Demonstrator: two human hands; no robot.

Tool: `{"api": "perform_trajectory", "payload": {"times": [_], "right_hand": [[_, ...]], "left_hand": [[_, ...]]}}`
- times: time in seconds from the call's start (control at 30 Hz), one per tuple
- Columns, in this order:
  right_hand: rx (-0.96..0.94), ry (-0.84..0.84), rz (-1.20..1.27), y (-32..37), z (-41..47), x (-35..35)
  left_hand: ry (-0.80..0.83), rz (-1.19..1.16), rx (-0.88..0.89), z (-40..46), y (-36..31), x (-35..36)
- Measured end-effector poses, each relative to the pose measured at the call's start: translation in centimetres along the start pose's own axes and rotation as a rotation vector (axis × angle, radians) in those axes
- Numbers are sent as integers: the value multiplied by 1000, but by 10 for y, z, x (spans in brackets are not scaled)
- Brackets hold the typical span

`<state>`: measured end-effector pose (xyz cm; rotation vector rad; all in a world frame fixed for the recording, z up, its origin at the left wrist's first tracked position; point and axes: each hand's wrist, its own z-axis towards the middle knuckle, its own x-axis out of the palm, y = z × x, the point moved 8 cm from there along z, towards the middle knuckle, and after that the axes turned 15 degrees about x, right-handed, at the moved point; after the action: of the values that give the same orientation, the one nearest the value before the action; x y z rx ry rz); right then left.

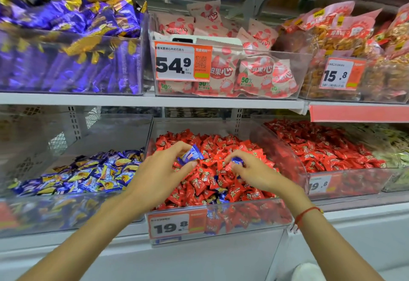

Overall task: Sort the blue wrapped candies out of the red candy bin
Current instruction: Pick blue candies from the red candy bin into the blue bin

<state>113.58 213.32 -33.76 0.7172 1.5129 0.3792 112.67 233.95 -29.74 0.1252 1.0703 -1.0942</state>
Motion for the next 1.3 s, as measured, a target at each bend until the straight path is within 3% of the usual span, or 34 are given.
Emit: {"api": "perform_trajectory", "payload": {"times": [0.13,0.27,0.37,0.5,0.63,0.7,0.8,0.9,0.97,1.07,1.17,1.3], "right_hand": [[38,-144,-634,12,7,23],[75,-176,-832,17,15,39],[111,-122,-538,11,18,28],[138,112,-17,9,4,12],[29,264,282,31,-17,13],[-58,257,298,46,-22,16],[-198,103,308,66,-26,15],[-193,-118,430,73,-31,2],[-185,-177,443,78,-34,2],[-108,-55,377,92,-24,21],[60,136,428,105,-11,52],[-197,131,400,146,-20,77]], "left_hand": [[-54,-37,4,-4,-2,-8],[-83,-181,-24,-2,10,-1],[-92,-210,-22,2,16,1],[-87,-374,-67,5,21,10],[-91,-610,-124,6,11,23],[-121,-698,-129,9,4,25],[-220,-721,-117,10,4,18],[-329,-689,-126,6,9,3],[-375,-646,-145,2,16,-10],[-467,-537,-155,-11,39,-45],[-513,-249,-252,-36,76,-86],[-405,-12,-386,-61,125,-93]]}}
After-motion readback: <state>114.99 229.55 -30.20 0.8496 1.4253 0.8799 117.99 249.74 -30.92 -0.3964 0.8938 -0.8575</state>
